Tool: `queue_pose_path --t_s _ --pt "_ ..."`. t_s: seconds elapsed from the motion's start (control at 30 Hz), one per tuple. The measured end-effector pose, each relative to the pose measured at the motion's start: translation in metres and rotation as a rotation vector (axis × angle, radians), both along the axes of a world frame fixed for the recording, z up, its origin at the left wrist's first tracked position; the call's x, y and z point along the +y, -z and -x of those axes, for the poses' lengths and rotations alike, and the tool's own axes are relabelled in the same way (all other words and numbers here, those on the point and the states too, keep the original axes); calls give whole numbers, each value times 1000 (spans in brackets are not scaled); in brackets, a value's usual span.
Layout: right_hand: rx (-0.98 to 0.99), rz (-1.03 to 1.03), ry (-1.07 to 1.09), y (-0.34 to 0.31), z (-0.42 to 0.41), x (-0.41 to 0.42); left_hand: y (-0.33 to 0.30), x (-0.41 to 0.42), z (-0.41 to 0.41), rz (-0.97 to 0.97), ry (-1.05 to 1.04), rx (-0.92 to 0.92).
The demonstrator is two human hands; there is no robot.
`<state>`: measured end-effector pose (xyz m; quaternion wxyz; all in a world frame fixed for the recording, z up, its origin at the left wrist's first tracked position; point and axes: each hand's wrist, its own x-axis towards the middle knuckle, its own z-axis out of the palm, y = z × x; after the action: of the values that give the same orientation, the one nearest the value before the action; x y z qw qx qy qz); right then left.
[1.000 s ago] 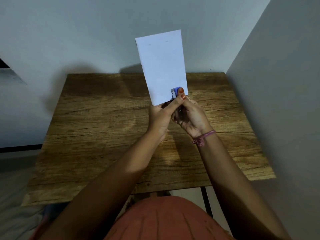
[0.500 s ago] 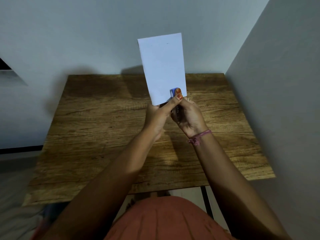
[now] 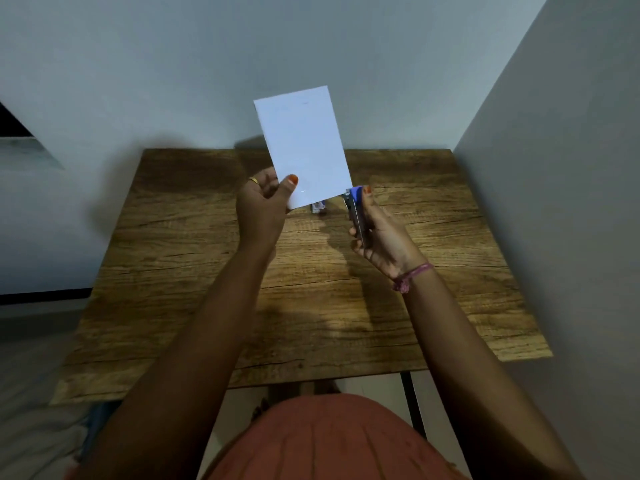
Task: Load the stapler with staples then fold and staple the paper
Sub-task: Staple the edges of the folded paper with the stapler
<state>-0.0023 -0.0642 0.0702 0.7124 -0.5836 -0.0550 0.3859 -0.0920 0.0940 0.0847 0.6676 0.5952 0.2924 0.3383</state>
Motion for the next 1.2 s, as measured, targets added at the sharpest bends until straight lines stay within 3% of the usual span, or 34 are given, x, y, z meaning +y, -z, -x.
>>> queue_pose_path --t_s 0.2,0.43,0.57,0.87,1.2 --pt "-49 72 203 35 -11 -6 15 19 9 33 -91 74" --pt "-394 565 434 75 -30 -4 34 34 20 -14 -90 184" --pt "-489 639 446 85 -28 4 49 45 24 -33 -88 316" --pt "-543 837 409 89 -35 30 78 65 24 -210 -96 679" --pt "-482 955 438 82 -41 57 92 77 18 -380 -67 801"
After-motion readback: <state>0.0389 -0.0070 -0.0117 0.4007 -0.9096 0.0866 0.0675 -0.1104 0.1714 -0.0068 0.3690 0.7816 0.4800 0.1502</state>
